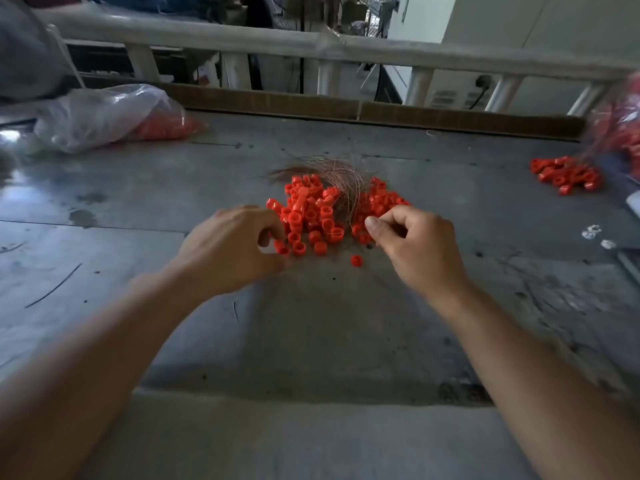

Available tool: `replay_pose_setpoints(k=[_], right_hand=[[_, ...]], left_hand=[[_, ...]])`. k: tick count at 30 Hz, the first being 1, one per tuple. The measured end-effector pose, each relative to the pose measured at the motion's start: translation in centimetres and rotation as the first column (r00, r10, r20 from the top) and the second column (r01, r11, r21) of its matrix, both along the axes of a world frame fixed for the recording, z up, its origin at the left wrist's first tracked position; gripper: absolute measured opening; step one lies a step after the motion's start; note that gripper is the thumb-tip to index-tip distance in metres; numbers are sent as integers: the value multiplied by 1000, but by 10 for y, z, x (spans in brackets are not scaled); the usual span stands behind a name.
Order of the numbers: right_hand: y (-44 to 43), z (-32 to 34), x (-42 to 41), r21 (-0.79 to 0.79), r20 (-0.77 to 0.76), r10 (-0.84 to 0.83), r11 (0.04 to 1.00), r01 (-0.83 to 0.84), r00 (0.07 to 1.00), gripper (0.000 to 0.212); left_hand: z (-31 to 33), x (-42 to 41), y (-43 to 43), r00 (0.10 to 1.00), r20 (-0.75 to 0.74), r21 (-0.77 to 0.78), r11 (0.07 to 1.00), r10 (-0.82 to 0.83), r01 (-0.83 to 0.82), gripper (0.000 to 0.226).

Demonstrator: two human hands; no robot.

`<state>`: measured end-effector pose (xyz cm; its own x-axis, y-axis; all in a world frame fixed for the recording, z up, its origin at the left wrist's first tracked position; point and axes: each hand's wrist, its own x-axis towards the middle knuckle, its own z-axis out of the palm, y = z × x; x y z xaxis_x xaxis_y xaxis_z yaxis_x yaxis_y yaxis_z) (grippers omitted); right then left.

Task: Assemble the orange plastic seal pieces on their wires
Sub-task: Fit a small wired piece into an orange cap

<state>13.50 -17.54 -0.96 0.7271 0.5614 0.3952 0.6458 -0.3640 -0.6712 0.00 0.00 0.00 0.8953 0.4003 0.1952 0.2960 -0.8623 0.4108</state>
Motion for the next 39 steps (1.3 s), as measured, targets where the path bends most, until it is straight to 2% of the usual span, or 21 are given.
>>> replay_pose_setpoints(k=[3, 9, 12, 14, 19, 24, 27, 29, 31, 35, 36, 39], right_hand=[[2, 1, -1, -19, 19, 2, 1000, -1, 1000, 26], [4, 0, 4, -6, -14, 16, 1000, -16, 1000, 27], [4, 0, 1, -7, -5, 11, 1000, -11, 1000, 26], [4, 0, 0, -8, 9, 8, 1000, -8, 1000, 25], [5, 3, -3, 25, 38, 7, 1000, -8, 999, 24], [2, 11, -15, 234, 188, 57, 967, -101, 981, 17], [3, 13, -23, 114, 374, 208, 957, -268, 904, 32], [6, 11, -29, 10, 445, 297, 942, -336, 845, 31], [7, 9, -33, 2, 432, 323, 933, -359, 842, 25], [3, 11, -37, 125, 192, 397, 897, -424, 897, 24], [3, 11, -38, 128, 175, 416, 889, -439, 892, 23], [7, 11, -42, 64, 273, 393, 903, -424, 878, 17]], left_hand=[[-2, 3, -2, 998, -63, 92, 996, -6, 12, 23], [-4, 4, -4, 999, 28, 93, 995, -36, 33, 16], [-6, 3, -4, 999, 17, 132, 990, -47, 45, 15], [-6, 2, -5, 997, 73, 133, 991, -37, 27, 13], [1, -1, -11, 956, 293, -46, 999, 24, -11, 8], [10, -10, -23, 890, 445, -7, 993, -102, 117, 6], [12, -13, -33, 865, 468, 8, 980, -181, 201, 13], [13, -14, -37, 860, 465, 16, 973, -210, 229, 13], [14, -16, -38, 857, 470, 19, 974, -210, 228, 12], [14, -16, -36, 867, 466, 11, 981, -177, 195, 14], [14, -16, -37, 867, 465, 13, 980, -180, 197, 14], [12, -16, -38, 861, 460, 54, 975, -217, 217, 13]])
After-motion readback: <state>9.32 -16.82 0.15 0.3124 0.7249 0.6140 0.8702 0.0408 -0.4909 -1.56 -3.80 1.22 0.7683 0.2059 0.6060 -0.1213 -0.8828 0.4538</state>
